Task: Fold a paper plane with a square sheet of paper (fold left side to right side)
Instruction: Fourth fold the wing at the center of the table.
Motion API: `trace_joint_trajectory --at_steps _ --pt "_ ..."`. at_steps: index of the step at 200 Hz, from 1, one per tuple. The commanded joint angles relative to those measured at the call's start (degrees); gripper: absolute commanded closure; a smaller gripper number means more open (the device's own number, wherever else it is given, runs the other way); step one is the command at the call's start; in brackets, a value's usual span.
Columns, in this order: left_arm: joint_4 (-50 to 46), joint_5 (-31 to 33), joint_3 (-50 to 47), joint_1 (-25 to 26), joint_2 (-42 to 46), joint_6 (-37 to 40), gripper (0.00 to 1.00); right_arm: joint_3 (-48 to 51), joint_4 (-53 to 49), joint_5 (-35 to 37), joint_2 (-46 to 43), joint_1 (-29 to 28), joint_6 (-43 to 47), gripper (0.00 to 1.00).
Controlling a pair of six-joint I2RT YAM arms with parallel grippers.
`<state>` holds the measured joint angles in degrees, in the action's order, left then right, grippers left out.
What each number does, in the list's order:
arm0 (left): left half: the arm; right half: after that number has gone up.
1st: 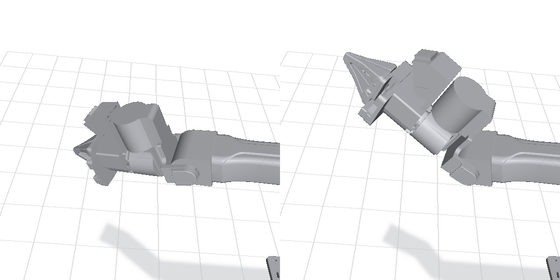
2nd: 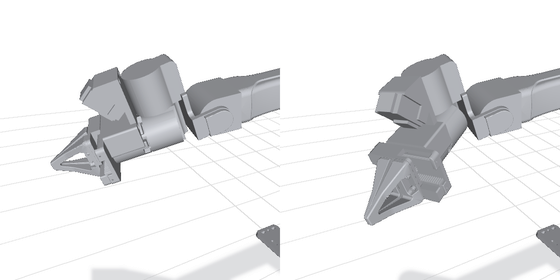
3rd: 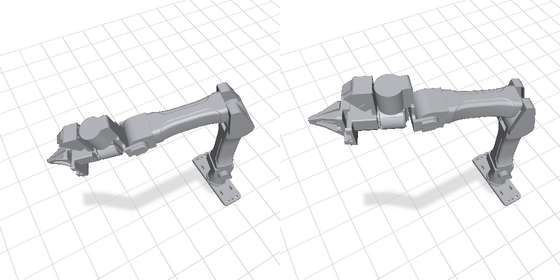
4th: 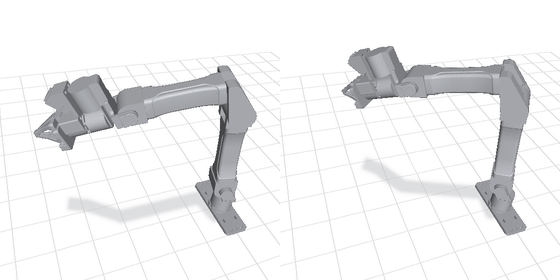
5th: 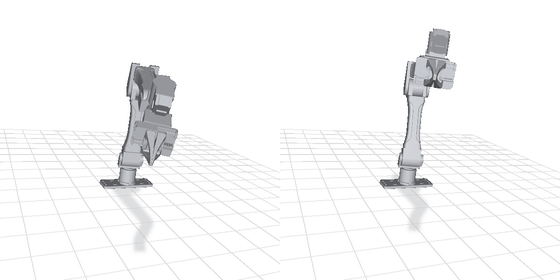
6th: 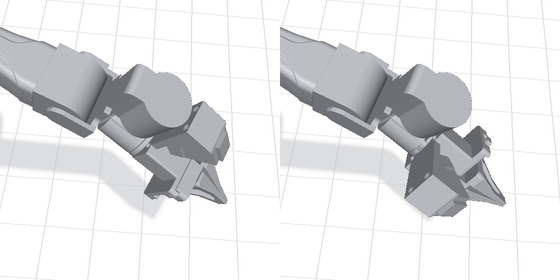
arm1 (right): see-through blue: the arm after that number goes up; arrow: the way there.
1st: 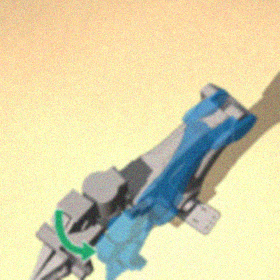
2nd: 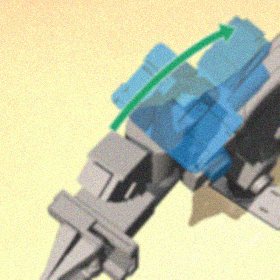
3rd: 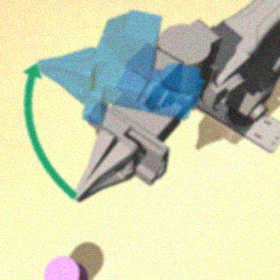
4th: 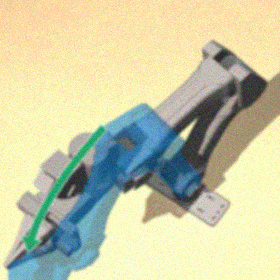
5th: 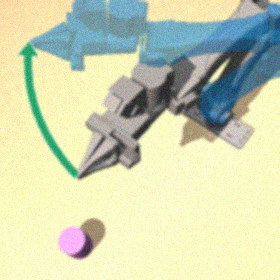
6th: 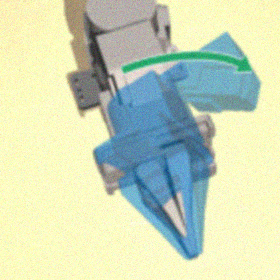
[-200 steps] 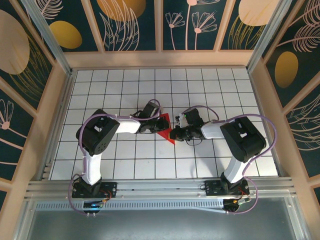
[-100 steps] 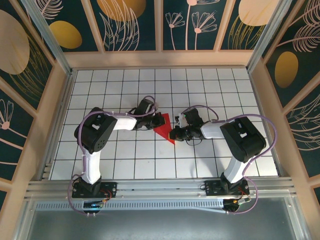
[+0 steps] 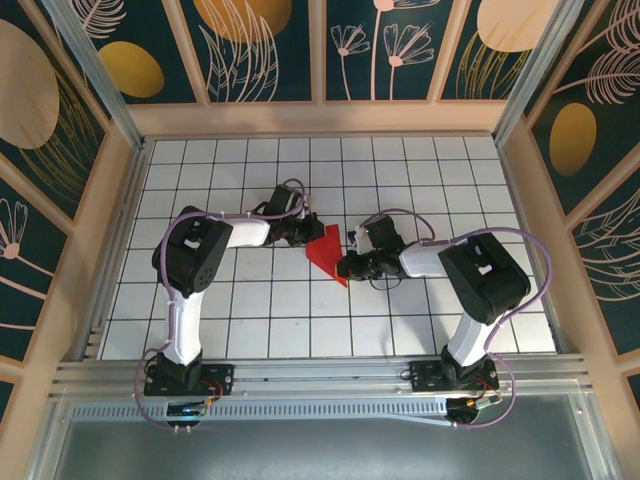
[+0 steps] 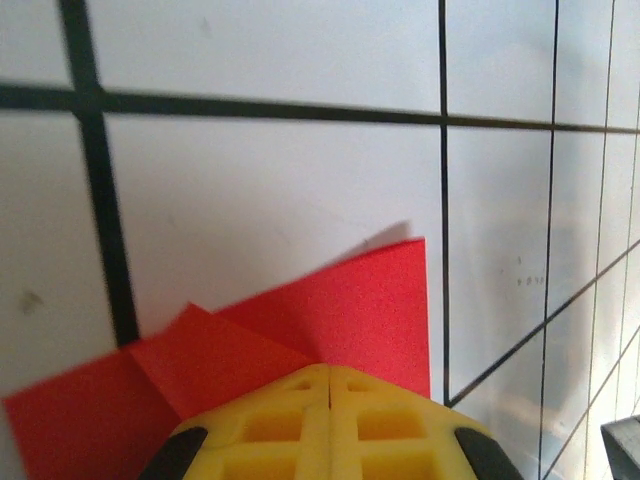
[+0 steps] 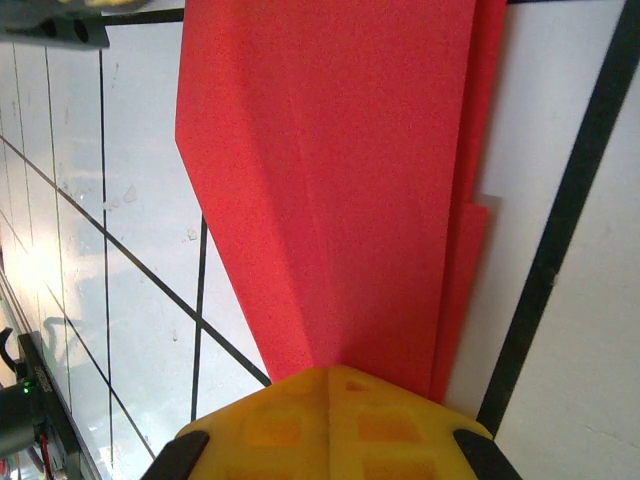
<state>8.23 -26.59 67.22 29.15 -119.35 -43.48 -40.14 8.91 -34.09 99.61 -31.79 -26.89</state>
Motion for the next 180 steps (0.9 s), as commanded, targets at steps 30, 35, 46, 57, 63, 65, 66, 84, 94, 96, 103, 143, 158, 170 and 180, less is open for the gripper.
trace_joint_trajectory --at_steps 30,35,46,57,63,65,66,84,94,96,103,143,158,170,180 --pt "-2.8 9.9 3.4 -8.0 -4.6 4.3 1.00 2.7 -11.1 2.7 3.1 -0.7 1.0 1.00" --pt "-2.8 9.8 3.5 -8.3 -4.6 4.4 1.00 2.7 -11.0 2.7 3.1 -0.9 1.0 1.00" --pt "-2.9 9.7 3.5 -8.9 -4.2 4.7 1.00 2.7 -11.0 2.6 3.0 -0.8 1.0 1.00" --pt "-2.9 10.0 3.2 -9.1 -3.1 5.1 1.00 2.6 -11.0 2.5 2.9 -0.8 1.0 1.00" --pt "-3.0 10.2 2.8 -9.1 -2.3 5.5 1.00 2.6 -11.0 2.5 2.9 -0.8 0.9 1.00" --pt "-3.0 10.2 2.6 -9.0 -1.9 5.6 1.00 2.5 -11.0 2.5 2.8 -0.8 0.9 1.00" --pt "-3.0 10.2 2.6 -9.1 -1.7 5.7 1.00 2.5 -11.0 2.5 2.9 -0.8 0.9 1.00" --pt "-1.4 9.7 -0.4 -9.0 2.2 5.7 1.00 2.3 -10.9 2.6 2.6 -0.7 0.8 1.00" --pt "0.0 8.5 -2.7 -8.9 4.7 5.4 1.00 2.1 -10.7 2.5 2.6 -0.8 0.7 1.00" --pt "0.2 8.3 -3.2 -8.8 5.2 5.2 1.00 2.2 -10.7 2.6 2.6 -0.8 0.7 1.00" --pt "1.2 7.3 -4.8 -8.4 6.9 5.1 1.00 2.1 -10.4 2.6 2.6 -0.8 0.6 1.00" --pt "5.1 2.9 -10.4 -1.4 11.6 3.1 1.00 1.6 -10.2 2.6 3.0 -0.8 0.6 1.00" --pt "7.7 1.8 -11.1 1.0 11.0 0.8 1.00 1.7 -10.2 2.6 2.9 -0.9 0.5 1.00" --pt "8.7 1.6 -10.7 2.3 10.2 0.0 1.00 1.6 -10.3 2.6 2.9 -0.9 0.6 1.00" --pt "9.0 1.6 -10.0 2.9 9.3 -0.3 1.00 1.7 -10.3 2.7 2.9 -0.9 0.5 1.00"
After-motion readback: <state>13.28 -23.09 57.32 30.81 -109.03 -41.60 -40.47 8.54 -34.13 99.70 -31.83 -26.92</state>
